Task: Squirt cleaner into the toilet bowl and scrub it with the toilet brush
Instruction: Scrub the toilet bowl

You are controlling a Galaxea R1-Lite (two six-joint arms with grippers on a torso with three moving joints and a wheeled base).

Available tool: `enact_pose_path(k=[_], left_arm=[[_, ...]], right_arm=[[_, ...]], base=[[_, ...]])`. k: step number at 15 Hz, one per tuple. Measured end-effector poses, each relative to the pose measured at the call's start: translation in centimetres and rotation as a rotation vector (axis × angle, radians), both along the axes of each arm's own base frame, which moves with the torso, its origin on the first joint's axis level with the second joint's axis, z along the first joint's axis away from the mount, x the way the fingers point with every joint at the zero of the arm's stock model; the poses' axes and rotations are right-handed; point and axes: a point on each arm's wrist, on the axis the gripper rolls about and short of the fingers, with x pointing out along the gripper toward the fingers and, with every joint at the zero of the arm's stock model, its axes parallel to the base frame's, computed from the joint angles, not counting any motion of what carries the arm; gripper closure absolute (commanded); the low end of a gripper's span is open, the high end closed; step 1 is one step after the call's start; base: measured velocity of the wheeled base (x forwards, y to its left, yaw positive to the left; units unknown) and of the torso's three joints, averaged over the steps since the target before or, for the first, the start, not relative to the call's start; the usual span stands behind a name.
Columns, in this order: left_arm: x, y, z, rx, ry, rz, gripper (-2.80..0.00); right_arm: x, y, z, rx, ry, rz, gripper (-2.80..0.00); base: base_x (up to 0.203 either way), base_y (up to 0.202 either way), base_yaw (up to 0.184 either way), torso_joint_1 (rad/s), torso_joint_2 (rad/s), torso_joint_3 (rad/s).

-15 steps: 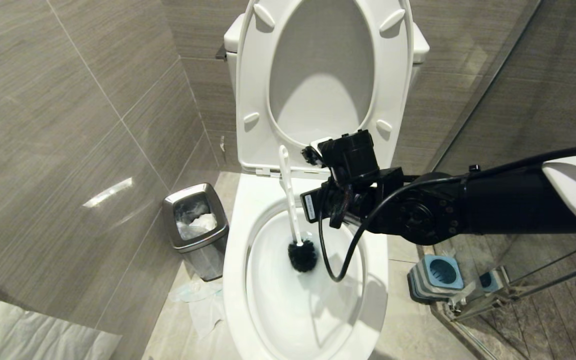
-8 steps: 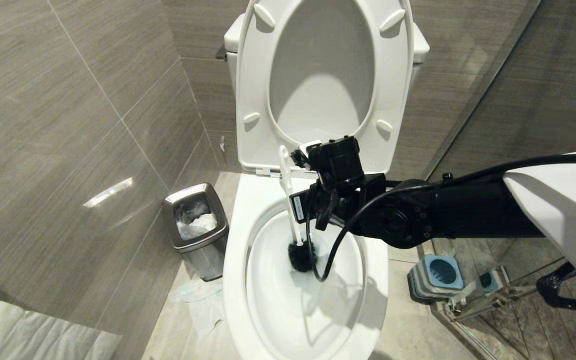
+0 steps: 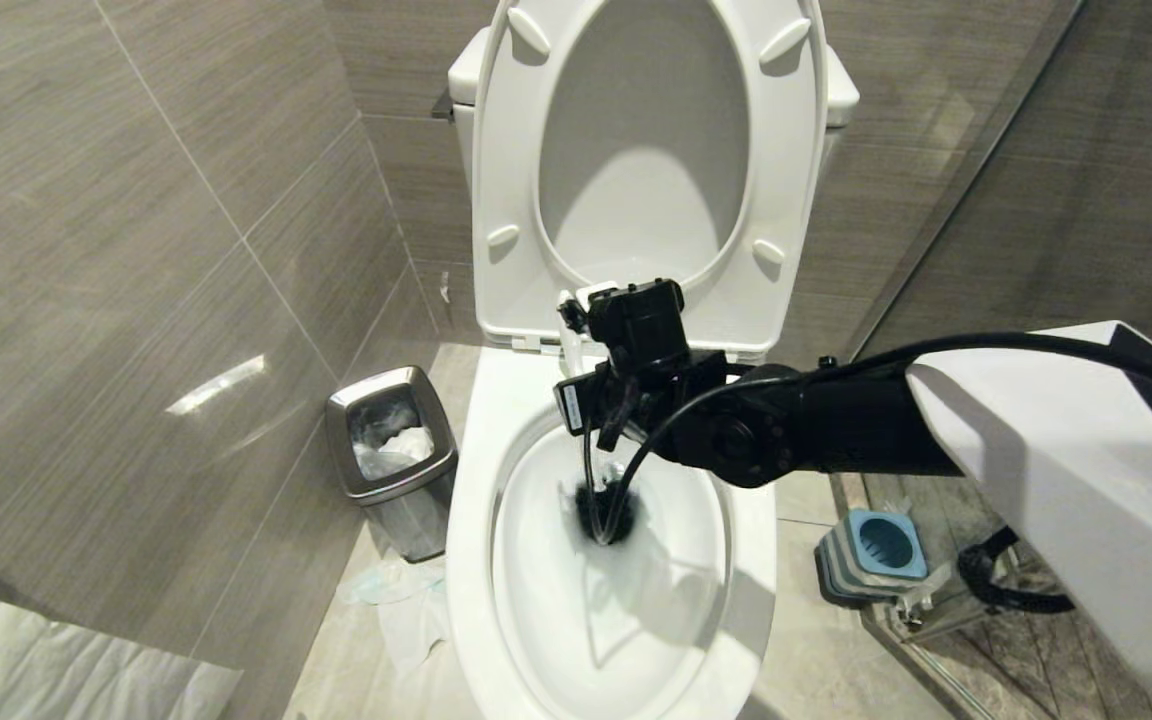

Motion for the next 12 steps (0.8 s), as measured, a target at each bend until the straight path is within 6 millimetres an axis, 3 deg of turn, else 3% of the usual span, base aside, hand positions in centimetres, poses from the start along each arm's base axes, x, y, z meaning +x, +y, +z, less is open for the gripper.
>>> enact_pose_path(k=[5, 12], left_arm=[[0.0, 0.0, 0.0, 0.000, 0.000, 0.000, 0.00], [0.0, 0.0, 0.0, 0.000, 0.000, 0.000, 0.00]], right_arm=[[1.8, 0.9, -1.1, -0.007, -0.027, -0.012, -2.80], [2.2, 1.0, -2.3, -0.030, -0.017, -0.049, -2.80]], base=[[0.000, 0.000, 0.000, 0.000, 0.00, 0.000], [0.000, 0.000, 0.000, 0.000, 0.00, 0.000]])
